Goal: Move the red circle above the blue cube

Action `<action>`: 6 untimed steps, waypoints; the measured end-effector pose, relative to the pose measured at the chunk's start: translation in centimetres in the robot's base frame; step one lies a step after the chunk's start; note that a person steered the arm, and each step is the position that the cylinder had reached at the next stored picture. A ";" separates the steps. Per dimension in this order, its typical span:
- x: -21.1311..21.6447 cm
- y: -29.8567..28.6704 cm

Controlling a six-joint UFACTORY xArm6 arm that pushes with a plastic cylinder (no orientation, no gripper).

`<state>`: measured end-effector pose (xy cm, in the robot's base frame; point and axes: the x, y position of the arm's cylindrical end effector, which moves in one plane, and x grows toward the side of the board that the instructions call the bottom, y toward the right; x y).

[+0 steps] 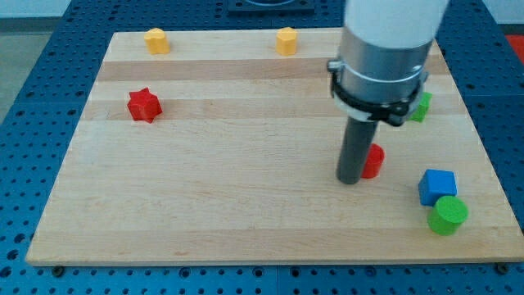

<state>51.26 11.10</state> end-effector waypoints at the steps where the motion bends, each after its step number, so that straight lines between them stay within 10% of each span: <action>1: -0.1 2.2; 6: -4.6 3.2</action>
<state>46.67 14.26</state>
